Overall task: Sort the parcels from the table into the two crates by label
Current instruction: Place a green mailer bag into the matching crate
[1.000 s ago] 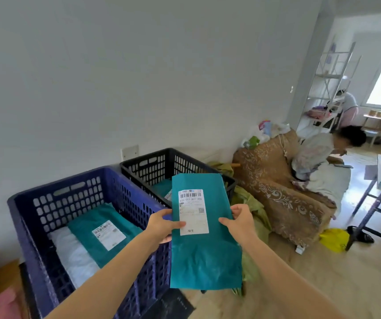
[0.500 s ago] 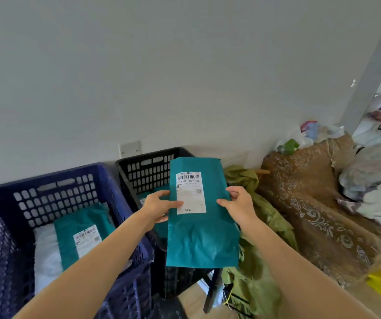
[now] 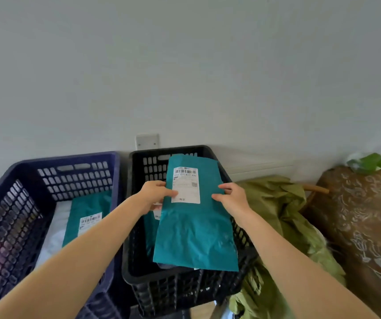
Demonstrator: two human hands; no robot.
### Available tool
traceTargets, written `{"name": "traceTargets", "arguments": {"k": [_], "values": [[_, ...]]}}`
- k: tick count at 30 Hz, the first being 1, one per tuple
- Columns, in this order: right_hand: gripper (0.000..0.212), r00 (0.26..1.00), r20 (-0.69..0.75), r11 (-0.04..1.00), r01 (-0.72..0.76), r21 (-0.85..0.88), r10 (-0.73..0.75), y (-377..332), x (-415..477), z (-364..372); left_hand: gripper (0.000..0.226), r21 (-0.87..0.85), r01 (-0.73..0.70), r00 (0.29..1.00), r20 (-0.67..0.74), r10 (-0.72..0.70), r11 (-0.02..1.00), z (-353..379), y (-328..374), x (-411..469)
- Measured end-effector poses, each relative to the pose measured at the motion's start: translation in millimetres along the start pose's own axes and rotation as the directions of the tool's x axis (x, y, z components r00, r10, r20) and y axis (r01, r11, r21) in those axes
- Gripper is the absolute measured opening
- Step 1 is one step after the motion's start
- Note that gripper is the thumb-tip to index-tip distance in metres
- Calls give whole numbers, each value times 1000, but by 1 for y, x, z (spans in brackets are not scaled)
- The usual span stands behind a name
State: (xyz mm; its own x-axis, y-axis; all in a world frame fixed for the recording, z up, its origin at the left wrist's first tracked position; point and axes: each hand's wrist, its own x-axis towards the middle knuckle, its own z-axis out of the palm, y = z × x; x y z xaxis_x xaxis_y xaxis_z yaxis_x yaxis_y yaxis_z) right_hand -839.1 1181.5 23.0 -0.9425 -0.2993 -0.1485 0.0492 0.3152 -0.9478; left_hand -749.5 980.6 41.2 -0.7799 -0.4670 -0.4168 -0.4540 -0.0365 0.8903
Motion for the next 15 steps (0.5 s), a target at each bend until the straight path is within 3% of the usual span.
{"name": "traceTargets", "arguments": {"k": [8,15], "values": [[32,993,68,994,-89,-56,93,40,72,37,20,66,167,986,-37,-165,984,11,-22,67],[35,979,77,960,-169,-224,190,72,118,58,23,-34,300,952,-52,-302,953,29,-60,129]]}}
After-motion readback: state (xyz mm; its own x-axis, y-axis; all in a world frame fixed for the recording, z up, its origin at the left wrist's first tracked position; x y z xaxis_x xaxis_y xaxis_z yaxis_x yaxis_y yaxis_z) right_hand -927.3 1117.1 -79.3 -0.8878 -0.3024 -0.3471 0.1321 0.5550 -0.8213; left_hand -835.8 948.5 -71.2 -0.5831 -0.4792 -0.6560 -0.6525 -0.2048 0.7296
